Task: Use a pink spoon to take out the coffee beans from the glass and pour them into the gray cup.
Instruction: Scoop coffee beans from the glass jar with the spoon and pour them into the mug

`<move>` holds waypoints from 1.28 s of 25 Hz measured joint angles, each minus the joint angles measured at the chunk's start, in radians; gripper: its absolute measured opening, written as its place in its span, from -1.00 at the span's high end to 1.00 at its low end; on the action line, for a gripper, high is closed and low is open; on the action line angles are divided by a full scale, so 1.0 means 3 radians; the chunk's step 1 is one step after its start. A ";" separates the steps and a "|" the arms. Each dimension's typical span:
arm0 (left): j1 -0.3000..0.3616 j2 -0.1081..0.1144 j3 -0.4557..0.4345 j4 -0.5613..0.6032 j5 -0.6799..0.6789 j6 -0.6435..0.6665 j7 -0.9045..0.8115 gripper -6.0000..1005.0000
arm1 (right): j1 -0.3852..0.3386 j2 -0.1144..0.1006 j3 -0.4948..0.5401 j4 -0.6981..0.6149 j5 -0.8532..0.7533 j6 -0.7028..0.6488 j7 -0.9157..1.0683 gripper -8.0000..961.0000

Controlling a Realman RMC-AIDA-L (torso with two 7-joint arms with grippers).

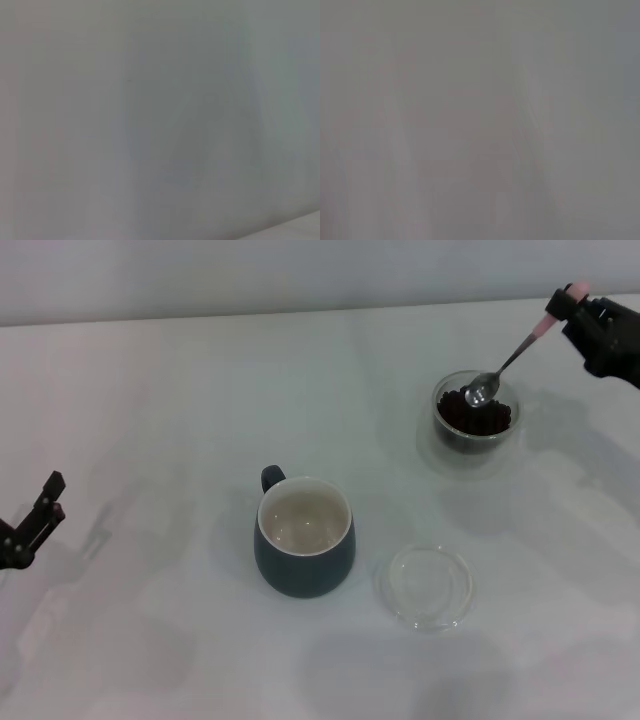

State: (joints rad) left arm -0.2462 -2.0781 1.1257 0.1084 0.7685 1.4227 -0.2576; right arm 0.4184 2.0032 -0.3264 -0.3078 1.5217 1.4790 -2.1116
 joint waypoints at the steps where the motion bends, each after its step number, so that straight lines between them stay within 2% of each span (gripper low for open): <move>1: -0.0004 0.0000 0.0000 0.0000 0.0000 -0.0002 0.0000 -0.59 | 0.0000 0.0000 -0.0028 0.0000 0.0000 -0.0024 -0.0041 0.67; 9: -0.0013 -0.0001 0.0001 0.0002 0.0000 -0.0006 0.0000 -0.59 | 0.0020 0.0011 -0.0157 0.0027 0.0000 -0.0294 -0.0279 0.67; 16: -0.0022 -0.0001 0.0001 0.0002 -0.0007 -0.0025 0.0000 -0.59 | 0.0027 0.0015 -0.0133 0.0112 0.0031 -0.0364 -0.0166 0.67; 25: -0.0045 -0.0006 0.0001 -0.0003 -0.0011 -0.0038 0.0000 -0.59 | -0.0004 0.0014 -0.0116 0.0233 0.0067 -0.0381 0.0357 0.67; 32: -0.0044 -0.0007 0.0001 -0.0024 -0.0010 -0.0039 0.0000 -0.59 | -0.0031 0.0011 -0.0106 0.0242 0.0170 -0.0630 0.1144 0.66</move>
State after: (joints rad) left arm -0.2592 -2.0802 1.1260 0.1011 0.7653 1.4111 -0.2577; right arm 0.4090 2.0065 -0.3581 -0.2350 1.5728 1.2900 -1.7685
